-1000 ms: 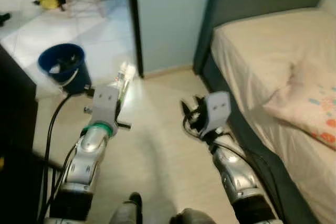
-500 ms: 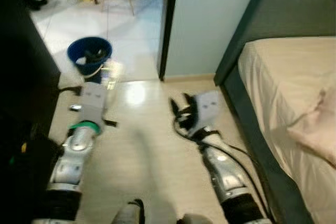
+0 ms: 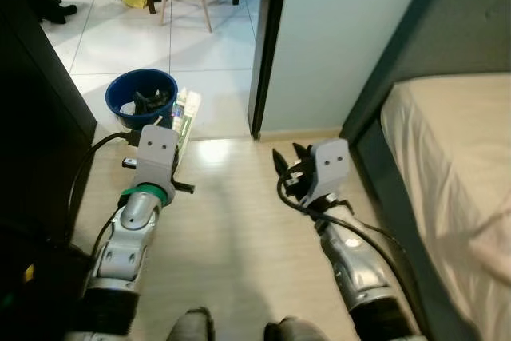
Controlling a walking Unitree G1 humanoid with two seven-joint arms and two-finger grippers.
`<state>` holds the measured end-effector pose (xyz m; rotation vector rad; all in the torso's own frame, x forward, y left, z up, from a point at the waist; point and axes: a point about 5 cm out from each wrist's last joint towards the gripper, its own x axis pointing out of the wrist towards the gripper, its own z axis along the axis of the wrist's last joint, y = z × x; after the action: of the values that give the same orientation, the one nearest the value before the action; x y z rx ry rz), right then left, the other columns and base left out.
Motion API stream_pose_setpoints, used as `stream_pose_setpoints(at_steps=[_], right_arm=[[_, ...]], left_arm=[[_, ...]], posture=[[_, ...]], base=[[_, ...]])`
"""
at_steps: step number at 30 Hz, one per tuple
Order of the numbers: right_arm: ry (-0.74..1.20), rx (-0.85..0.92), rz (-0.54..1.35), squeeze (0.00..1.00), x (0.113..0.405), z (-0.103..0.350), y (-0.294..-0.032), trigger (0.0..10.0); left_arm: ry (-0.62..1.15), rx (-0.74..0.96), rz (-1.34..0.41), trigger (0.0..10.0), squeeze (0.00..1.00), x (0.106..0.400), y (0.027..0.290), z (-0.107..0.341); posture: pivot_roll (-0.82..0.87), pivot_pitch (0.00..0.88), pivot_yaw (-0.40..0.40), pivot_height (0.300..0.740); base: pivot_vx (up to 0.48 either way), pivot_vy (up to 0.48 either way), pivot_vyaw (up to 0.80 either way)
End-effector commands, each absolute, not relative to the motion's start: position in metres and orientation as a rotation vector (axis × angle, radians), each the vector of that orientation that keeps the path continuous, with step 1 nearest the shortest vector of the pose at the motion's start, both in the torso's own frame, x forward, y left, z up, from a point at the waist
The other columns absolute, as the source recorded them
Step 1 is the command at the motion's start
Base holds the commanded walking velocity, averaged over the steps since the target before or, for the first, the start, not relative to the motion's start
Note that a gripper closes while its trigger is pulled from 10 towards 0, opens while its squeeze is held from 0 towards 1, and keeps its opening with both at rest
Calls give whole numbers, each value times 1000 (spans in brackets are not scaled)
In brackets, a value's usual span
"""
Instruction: Clean up the room
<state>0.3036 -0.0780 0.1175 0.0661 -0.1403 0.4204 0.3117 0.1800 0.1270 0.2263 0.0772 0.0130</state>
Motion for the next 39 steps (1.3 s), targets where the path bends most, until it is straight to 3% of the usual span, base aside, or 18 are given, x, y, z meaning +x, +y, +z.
stream_pose_setpoints(at_steps=[1, 14, 39], right_arm=[[-119, 64, 407, 0, 301, 111, -85, 10000], [-118, 58, 409, 0, 302, 111, -85, 10000], [-125, 114, 368, 0, 305, 114, -94, 10000]], left_arm=[[91, 233, 0, 10000, 0, 311, 176, 122], [90, 233, 0, 10000, 0, 311, 176, 122], [86, 239, -9, 10000, 0, 313, 176, 122]], posture=[[-10, 84, -7, 740], [-10, 84, -6, 740], [-14, 85, -2, 740]], base=[[465, 0, 0], [463, 0, 688], [460, 0, 0]])
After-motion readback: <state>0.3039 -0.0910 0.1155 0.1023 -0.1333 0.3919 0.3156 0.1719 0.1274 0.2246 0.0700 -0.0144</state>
